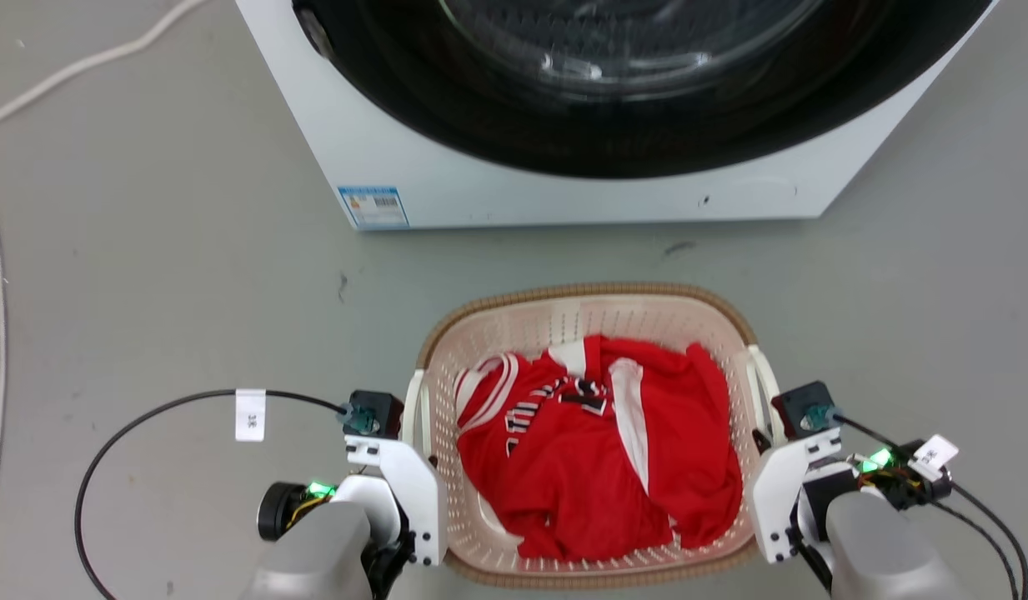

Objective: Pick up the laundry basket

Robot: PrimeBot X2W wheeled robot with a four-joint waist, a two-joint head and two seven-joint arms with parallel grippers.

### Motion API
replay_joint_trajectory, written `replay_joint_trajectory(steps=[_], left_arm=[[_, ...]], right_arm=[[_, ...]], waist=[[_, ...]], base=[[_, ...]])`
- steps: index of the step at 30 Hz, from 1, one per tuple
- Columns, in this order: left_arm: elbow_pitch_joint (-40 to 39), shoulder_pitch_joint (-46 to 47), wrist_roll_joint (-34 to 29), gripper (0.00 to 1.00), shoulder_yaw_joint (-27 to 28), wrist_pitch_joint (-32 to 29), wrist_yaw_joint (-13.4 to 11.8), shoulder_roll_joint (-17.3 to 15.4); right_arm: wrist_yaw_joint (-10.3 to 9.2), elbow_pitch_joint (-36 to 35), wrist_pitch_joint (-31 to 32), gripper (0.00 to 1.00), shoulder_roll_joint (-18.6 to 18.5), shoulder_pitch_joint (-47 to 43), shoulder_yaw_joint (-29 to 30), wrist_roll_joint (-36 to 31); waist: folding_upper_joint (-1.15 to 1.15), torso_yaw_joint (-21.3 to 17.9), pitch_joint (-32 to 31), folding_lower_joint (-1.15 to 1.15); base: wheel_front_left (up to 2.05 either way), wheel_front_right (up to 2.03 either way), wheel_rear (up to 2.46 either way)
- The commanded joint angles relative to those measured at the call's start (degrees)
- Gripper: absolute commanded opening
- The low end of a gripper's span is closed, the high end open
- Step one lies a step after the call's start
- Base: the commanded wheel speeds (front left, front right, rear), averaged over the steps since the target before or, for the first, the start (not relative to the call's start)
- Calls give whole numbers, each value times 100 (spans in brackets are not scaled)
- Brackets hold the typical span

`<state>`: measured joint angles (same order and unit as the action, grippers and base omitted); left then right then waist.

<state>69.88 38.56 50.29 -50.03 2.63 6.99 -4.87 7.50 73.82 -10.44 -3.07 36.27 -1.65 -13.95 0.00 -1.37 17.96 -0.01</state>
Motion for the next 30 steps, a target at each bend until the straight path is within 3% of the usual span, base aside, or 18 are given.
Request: replay_joint_trajectory(steps=[1, 14, 20, 30], left_arm=[[-92, -118, 87, 0, -44, -67, 85, 56], [-160, -866, 602, 0, -334, -645, 83, -48], [-148, -1041, 806, 0, -449, -799, 82, -153], [-94, -1092, 938, 0, -593, -769, 81, -186]], right_arm=[[-2, -6, 57, 0, 31, -138, -119, 58], [-1, -2, 930, 0, 31, -889, -1411, 1082], [-1, -2, 1150, 0, 29, -942, -2094, 1682], [-1, -7, 1207, 0, 34, -973, -2614, 2149]], waist=[[0, 52, -401, 1], [0, 59, -1586, 1], [0, 40, -1875, 1], [0, 38, -2098, 1]], base=[[0, 0, 0], [0, 0, 0], [0, 0, 0], [0, 0, 0]])
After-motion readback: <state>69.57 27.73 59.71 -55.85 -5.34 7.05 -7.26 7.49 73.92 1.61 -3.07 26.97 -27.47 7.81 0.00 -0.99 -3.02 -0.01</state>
